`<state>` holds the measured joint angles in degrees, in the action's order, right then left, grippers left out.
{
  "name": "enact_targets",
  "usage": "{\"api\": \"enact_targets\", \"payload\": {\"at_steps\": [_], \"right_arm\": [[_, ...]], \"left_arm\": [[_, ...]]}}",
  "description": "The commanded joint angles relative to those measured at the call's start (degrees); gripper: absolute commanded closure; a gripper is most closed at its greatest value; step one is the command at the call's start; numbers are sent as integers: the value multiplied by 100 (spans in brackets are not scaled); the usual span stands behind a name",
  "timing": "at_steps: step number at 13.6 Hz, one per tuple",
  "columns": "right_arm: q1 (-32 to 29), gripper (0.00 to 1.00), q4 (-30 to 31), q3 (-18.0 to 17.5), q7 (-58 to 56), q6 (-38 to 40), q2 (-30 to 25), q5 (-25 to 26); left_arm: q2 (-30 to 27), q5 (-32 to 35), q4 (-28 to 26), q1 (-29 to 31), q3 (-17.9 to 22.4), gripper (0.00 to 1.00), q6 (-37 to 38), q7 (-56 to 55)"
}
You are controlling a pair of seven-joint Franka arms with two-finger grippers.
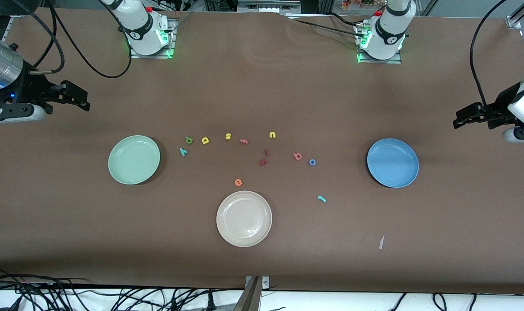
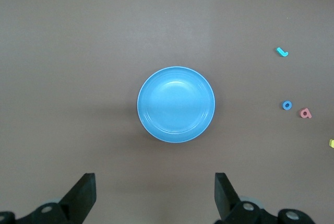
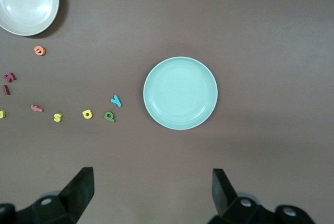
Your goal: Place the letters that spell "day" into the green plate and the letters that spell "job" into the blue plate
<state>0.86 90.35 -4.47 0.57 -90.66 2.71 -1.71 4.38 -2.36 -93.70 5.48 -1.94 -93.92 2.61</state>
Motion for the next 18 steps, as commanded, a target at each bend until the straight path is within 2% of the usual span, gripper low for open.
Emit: {"api": "enact_targets", "payload": {"at_steps": [1, 18], "right_arm": [[-16, 0, 35, -19, -3, 66, -78, -111], [37, 0, 62, -62, 66, -110, -25, -111]], "left_arm": [[-51, -36, 10, 6, -16, 0, 41, -42], [-43, -36, 19, 6, -8, 0, 41, -33]]}}
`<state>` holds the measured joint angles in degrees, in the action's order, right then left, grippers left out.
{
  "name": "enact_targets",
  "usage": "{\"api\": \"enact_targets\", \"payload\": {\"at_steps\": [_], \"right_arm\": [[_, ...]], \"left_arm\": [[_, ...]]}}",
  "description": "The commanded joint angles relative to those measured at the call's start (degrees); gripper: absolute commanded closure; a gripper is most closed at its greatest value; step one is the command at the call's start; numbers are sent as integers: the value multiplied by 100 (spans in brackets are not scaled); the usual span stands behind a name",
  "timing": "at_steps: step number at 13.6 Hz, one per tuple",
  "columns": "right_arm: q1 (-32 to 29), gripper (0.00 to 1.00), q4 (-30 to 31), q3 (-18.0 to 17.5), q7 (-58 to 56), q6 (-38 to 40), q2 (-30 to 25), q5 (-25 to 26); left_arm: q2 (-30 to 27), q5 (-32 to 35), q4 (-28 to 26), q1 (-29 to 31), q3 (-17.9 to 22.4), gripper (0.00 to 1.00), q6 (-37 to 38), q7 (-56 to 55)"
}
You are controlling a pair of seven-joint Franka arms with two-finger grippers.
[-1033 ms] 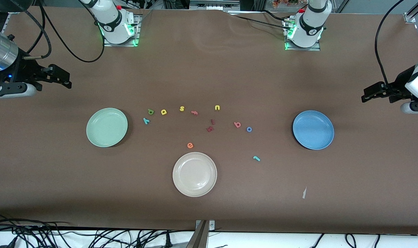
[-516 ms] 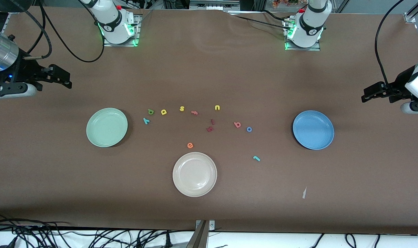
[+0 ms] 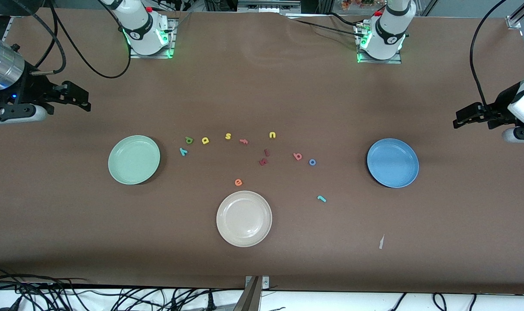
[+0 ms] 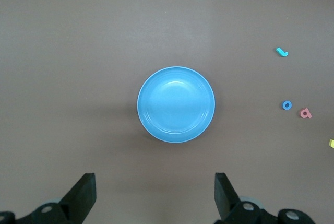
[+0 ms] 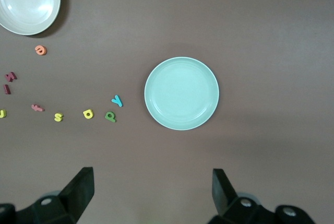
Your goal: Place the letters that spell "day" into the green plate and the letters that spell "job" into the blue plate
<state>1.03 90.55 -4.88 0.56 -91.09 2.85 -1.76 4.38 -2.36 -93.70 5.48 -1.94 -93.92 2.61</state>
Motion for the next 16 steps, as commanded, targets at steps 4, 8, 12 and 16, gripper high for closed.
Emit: {"api": "enact_targets", "payload": {"at_steps": [4, 8, 12, 16], "right_arm": [[20, 0, 103, -4, 58, -49, -38, -88], [11, 0, 121, 5, 58, -58, -38, -88], [11, 0, 174, 14, 58, -66, -65, -88], [11, 0, 183, 14, 58, -66, -74, -88]], "left_arm": [[-43, -36, 19, 6, -16, 0, 40, -33], [-43, -36, 19, 6, -8, 0, 32, -33], [-43, -36, 19, 6, -8, 0, 41, -33], [-43, -36, 19, 6, -8, 0, 41, -33]]}}
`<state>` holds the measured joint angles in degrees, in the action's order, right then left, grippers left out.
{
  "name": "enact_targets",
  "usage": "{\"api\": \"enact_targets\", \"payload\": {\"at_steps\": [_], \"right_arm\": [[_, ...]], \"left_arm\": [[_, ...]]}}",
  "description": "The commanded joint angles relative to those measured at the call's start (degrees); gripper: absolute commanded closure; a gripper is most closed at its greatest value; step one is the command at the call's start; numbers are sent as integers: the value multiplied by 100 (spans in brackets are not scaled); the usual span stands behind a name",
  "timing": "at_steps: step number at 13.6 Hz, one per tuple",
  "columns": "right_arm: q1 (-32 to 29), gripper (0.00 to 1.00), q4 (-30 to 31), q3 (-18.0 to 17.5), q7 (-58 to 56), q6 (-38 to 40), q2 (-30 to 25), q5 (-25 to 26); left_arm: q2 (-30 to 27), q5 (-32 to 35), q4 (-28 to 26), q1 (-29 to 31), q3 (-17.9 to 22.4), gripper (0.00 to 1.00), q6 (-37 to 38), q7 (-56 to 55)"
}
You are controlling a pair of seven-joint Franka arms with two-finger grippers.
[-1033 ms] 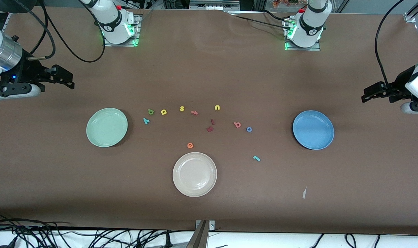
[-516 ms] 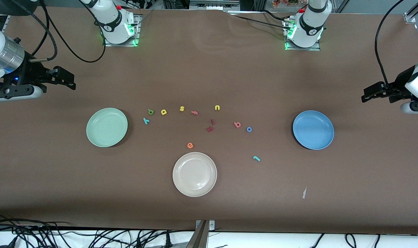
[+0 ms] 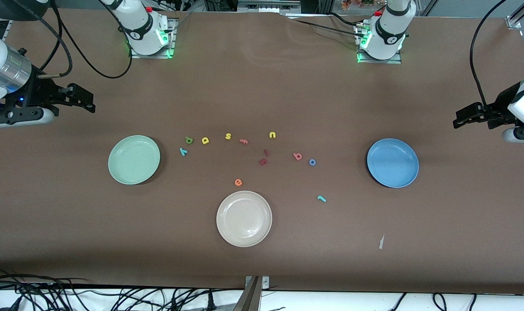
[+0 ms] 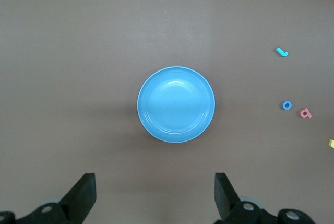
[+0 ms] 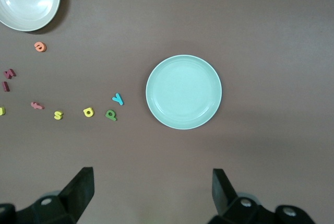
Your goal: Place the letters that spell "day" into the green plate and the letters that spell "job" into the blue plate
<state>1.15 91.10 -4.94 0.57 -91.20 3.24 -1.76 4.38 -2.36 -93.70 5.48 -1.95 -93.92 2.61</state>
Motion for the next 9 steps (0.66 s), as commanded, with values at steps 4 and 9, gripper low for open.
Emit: {"api": "enact_targets", "payload": {"at_steps": [4, 9], "right_arm": [[-1, 0, 197, 19, 48, -99, -121, -88], [-1, 0, 197, 36, 31, -99, -130, -97]], "left_arm": [[-43, -36, 19, 6, -8, 0, 32, -33], [-43, -36, 19, 6, -16, 0, 41, -33]]}}
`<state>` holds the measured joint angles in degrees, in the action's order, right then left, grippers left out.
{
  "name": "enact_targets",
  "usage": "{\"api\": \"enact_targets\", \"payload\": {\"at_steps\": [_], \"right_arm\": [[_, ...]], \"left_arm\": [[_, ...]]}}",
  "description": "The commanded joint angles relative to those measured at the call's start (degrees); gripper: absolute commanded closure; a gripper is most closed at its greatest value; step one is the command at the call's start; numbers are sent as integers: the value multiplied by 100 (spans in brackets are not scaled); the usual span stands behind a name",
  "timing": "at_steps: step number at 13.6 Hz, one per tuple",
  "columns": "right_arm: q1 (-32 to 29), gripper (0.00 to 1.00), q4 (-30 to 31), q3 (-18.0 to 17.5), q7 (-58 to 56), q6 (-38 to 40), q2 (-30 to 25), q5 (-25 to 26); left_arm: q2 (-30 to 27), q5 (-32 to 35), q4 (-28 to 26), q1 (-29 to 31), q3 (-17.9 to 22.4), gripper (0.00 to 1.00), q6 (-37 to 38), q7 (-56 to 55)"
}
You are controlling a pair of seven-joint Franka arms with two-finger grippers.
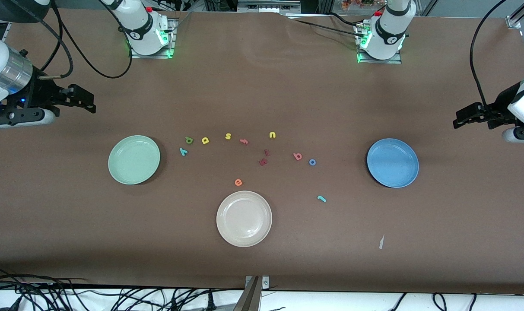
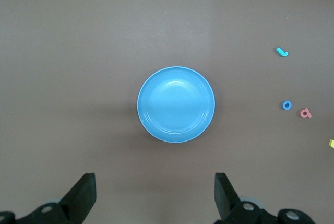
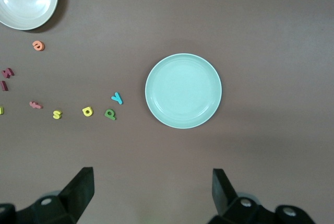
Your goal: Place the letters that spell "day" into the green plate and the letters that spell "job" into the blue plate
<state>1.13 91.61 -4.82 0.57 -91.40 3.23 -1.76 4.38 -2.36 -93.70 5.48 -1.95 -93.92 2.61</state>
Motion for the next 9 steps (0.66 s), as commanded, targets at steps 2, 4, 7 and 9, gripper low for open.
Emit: {"api": "enact_targets", "payload": {"at_steps": [2, 4, 7, 9], "right_arm": [[1, 0, 156, 25, 31, -80, -121, -105], [1, 0, 164, 25, 31, -80, -130, -97], [1, 0, 164, 25, 48, -80, -121, -106], [1, 0, 199, 25, 75, -89, -130, -114]], "left_arm": [[-43, -36, 19, 6, -8, 0, 41, -24], [18, -36, 10, 15, -8, 0, 41, -15], [185, -27, 10, 24, 19, 0, 32, -33], [282, 95, 10, 102, 45, 0, 251, -15]]}}
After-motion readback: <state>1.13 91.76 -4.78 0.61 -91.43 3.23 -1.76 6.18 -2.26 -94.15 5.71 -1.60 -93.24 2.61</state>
